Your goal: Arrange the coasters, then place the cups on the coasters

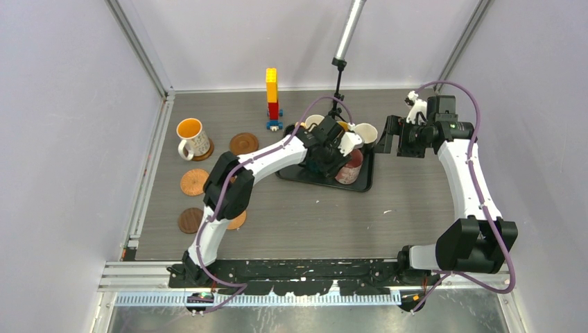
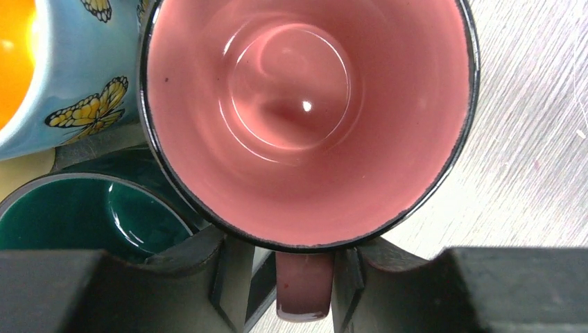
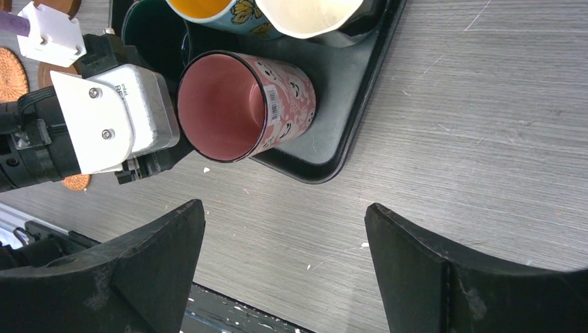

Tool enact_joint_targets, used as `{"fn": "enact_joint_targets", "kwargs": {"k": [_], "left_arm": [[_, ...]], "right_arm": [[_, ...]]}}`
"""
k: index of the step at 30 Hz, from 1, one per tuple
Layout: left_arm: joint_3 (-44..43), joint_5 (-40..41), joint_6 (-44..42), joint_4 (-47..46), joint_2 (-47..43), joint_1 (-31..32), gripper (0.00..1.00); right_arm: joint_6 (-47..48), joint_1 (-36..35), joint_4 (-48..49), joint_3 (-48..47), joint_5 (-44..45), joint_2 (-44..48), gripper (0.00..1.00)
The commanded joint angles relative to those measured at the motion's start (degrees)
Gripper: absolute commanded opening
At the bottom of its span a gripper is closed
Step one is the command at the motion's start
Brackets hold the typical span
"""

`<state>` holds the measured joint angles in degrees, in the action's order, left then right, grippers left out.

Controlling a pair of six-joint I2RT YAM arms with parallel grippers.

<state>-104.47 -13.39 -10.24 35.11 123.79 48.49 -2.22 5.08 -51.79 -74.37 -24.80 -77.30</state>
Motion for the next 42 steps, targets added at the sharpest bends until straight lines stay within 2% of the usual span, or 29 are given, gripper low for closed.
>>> {"fn": "enact_joint_targets", "kwargs": {"k": [1,4,11,12,25,29,36,42], "left_arm": [[1.43,1.84,1.57,-5.20,0.07,0.73,0.40],[1.63,2.39,1.70,-5.71,-0.25,0.73,0.35],[6.30,0.20,4.16,-11.93,-5.89,0.73,0.01],[6.71,-0.06,4.39,-12.89,-6.65,0.73,0.00],[7.35,-4.98,5.21,-21.40,-16.33,0.60,0.00],[10.56,-6.76,7.21,-24.06,-21.50,-1.02,0.00],[18.66,-6.04,7.88,-23.80,-33.11,-8.01,0.00],[23.99,-5.89,7.02,-18.28,-41.43,-18.42,0.00]], "right_arm": [[0.90,0.36,-0.96,-2.56,-1.07,0.47,0.90],[0.84,0.37,-1.09,-3.18,-1.10,0.02,0.90],[0.39,0.46,-0.98,-4.28,-0.66,-0.49,0.90],[0.40,0.46,-0.96,-4.31,-0.67,-0.41,0.90],[-0.20,0.89,0.08,-5.13,0.88,-0.32,0.90],[-0.23,0.98,0.60,-5.21,0.76,-0.22,0.90],[-0.89,1.00,1.33,-5.19,-0.51,-0.55,0.90],[-1.69,0.99,2.19,-4.65,-1.77,-0.88,0.90]]}}
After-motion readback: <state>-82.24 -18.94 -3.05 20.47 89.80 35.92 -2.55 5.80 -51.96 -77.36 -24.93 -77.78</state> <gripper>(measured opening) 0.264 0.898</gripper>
